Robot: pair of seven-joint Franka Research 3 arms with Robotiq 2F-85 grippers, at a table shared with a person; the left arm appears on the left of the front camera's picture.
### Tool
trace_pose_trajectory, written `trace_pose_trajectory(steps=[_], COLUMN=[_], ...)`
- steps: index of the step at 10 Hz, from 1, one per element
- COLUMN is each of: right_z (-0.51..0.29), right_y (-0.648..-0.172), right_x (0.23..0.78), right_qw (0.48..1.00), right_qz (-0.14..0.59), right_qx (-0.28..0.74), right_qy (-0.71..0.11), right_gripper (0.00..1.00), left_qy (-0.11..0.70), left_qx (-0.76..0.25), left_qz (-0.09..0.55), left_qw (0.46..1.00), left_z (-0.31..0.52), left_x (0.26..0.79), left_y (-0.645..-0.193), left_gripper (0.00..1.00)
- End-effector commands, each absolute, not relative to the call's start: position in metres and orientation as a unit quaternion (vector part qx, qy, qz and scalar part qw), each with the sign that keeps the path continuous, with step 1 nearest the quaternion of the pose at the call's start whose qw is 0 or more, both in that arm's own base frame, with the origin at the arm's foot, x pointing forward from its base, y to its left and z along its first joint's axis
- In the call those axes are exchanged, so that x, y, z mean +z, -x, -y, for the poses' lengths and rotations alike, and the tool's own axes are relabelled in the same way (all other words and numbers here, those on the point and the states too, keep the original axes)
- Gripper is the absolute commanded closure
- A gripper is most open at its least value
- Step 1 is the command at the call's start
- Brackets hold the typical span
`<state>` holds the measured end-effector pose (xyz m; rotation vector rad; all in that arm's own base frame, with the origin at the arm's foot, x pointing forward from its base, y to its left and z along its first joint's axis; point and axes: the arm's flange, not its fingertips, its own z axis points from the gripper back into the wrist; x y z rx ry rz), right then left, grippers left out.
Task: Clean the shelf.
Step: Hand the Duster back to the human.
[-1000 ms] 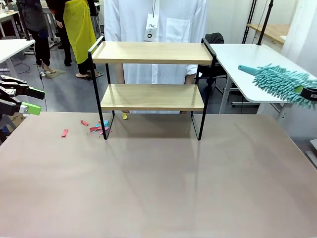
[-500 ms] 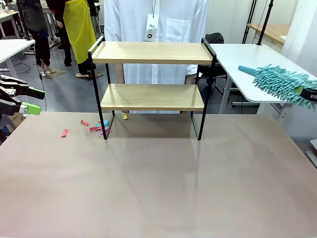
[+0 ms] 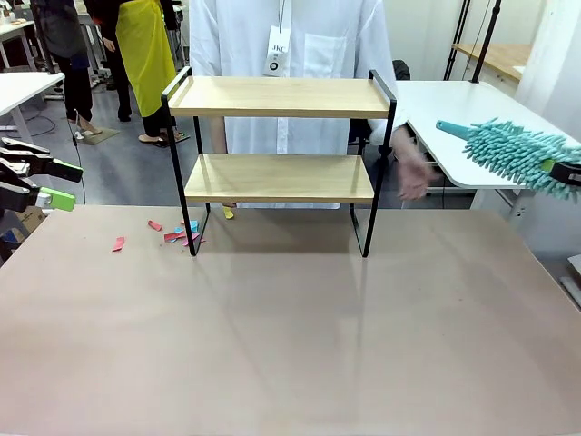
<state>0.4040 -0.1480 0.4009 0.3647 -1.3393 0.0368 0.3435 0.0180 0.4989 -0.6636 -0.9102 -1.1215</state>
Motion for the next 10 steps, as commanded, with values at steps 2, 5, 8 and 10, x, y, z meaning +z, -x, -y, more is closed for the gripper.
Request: trace_pose_trajectory(steps=[2,5,8,10], right_z=[0.1480,0.1480,0.1480,0.1480], right_y=[-0.4046,-0.4046,-0.4046,-0.4046], right_x=[0.4022,0.4022,0.4022,0.4022], right_qw=[0.769,0.769,0.769,0.769], right_qz=[0.617,0.617,0.617,0.617], right_qx=[0.019,0.019,0.019,0.019], right_qy=[-0.166,-0.166,-0.166,-0.166], right_gripper=[0.83,0.83,0.83,0.83], left_qy=[0.305,0.305,0.305,0.305], left_qx=[-0.500,-0.500,-0.500,-0.500], left_qz=[0.420,0.420,0.420,0.420], left_qw=[0.693,0.693,0.693,0.693], left_z=[-0.0170,-0.0170,-0.0170,-0.0170], left_x=[0.4997,0.4997,0.4997,0.4997], left_y=[-0.3453,-0.3453,-0.3453,-0.3453], left_gripper=[0.00,0.00,0.00,0.00])
